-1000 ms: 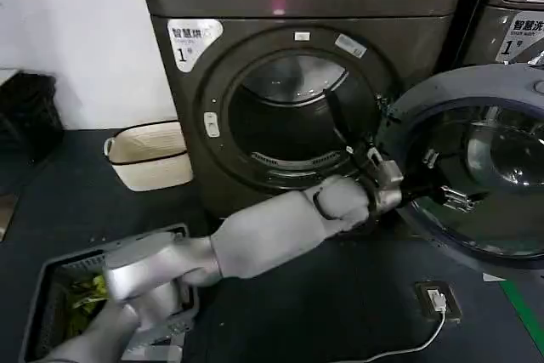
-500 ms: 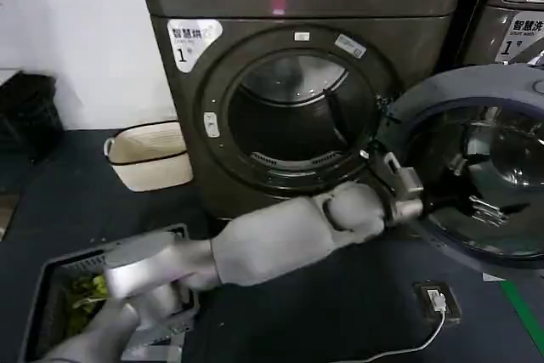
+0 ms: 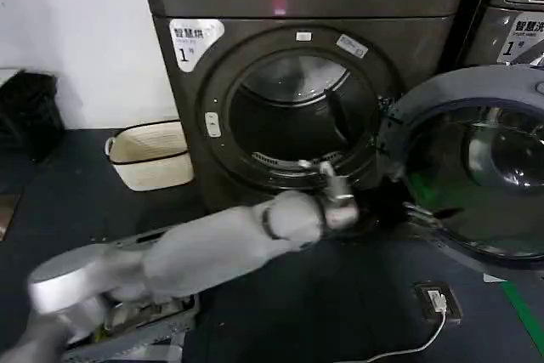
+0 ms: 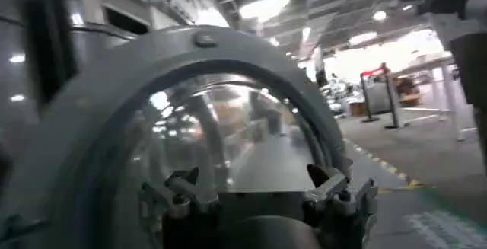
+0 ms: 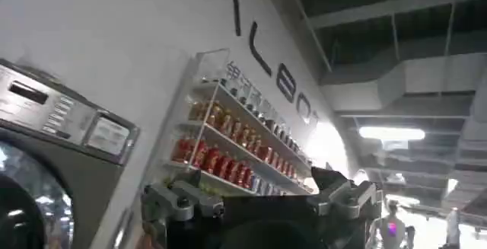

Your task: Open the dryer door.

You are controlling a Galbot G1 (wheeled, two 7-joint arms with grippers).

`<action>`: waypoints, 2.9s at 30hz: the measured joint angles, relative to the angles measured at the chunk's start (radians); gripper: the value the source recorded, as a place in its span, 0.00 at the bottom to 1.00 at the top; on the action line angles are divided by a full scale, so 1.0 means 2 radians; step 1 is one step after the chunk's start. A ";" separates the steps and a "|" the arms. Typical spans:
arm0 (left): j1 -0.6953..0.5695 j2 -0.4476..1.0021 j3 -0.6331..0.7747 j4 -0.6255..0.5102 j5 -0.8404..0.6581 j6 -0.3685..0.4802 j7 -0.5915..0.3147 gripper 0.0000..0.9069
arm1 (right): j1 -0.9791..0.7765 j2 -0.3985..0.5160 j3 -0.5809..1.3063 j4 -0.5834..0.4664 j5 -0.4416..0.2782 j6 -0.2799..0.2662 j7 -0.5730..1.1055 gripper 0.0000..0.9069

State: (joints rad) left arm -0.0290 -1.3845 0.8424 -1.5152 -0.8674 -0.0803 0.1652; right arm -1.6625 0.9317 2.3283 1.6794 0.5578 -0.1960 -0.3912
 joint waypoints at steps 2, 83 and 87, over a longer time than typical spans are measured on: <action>0.002 0.031 -0.004 -0.020 -0.009 0.000 -0.001 1.00 | 0.000 0.000 0.001 0.000 -0.004 0.001 0.006 1.00; 0.011 0.578 0.073 0.014 0.259 0.090 0.203 1.00 | 0.011 0.011 0.001 0.027 -0.068 -0.006 0.039 1.00; 0.009 0.582 0.073 0.011 0.256 0.087 0.208 1.00 | 0.012 0.011 0.000 0.028 -0.068 -0.007 0.039 1.00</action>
State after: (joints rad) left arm -0.0107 -0.2210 0.9878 -1.4927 -0.3545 0.0935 0.5816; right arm -1.6390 0.9529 2.3289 1.7348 0.4222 -0.2098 -0.3142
